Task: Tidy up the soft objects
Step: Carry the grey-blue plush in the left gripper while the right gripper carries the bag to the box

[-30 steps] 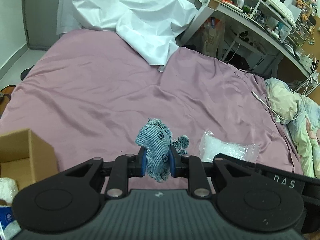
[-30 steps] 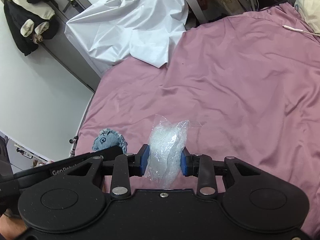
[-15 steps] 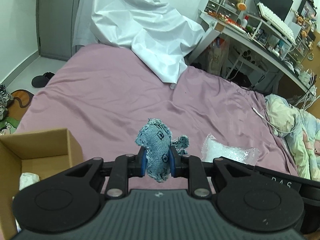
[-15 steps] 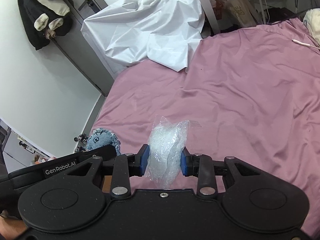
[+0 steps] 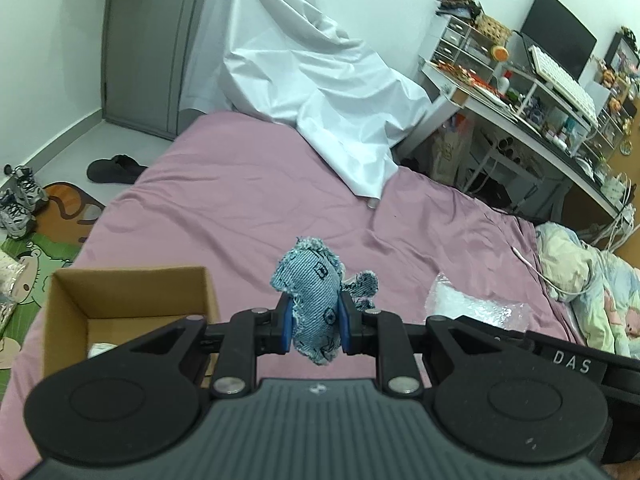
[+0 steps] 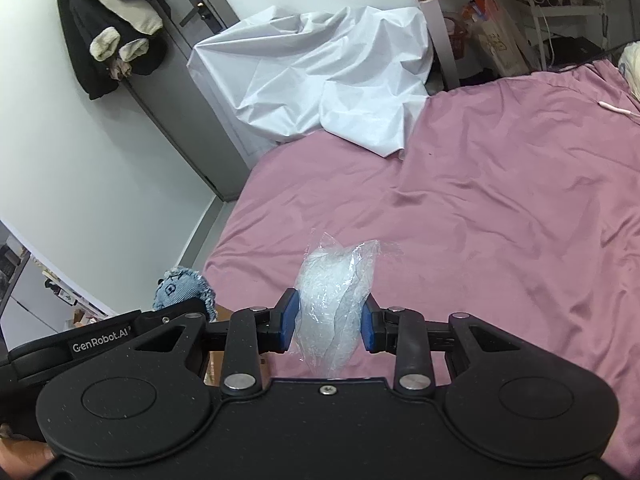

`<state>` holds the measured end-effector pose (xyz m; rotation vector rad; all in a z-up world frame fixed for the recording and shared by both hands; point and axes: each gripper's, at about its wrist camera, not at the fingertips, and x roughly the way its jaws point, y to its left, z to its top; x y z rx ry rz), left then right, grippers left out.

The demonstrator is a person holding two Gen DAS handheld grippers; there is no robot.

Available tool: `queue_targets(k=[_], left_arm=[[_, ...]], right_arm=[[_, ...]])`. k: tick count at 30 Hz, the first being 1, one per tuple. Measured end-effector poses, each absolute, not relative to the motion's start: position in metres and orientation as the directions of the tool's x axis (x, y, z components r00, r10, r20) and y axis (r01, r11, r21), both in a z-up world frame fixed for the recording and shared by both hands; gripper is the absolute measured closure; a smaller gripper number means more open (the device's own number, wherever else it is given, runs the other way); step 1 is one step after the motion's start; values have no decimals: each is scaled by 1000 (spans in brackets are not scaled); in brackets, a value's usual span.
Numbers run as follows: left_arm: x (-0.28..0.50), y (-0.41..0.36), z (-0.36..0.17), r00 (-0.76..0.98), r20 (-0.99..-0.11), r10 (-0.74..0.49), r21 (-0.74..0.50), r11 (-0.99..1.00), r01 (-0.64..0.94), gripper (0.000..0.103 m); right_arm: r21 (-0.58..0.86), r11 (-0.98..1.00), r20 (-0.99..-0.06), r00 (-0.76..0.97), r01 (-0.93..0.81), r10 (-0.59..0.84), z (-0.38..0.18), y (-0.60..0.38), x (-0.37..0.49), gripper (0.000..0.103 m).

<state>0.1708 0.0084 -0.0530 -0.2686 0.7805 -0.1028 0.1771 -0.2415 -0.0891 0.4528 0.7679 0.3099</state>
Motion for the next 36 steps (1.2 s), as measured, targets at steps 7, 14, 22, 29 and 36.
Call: queue_targets(k=[7, 14, 22, 29, 36], left_arm=[[159, 40, -50, 724, -672, -155, -277, 960, -52, 82], [151, 70, -52, 730, -673, -118, -276, 956, -100, 82], [144, 102, -59, 730, -678, -84, -282, 947, -153, 82], [145, 124, -69, 724, -686, -75, -297, 937, -184, 82], [150, 139, -82, 716, -694, -79, -314, 928, -202, 82]], right_arm=[[490, 862, -583, 684, -134, 438, -84, -222, 172, 71], [486, 859, -578, 679, -159, 452, -82, -202, 171, 71], [472, 860, -583, 663, -196, 471, -82, -175, 169, 71], [442, 868, -591, 654, -226, 472, -81, -155, 168, 71], [416, 868, -599, 637, -270, 485, -80, -130, 174, 71]])
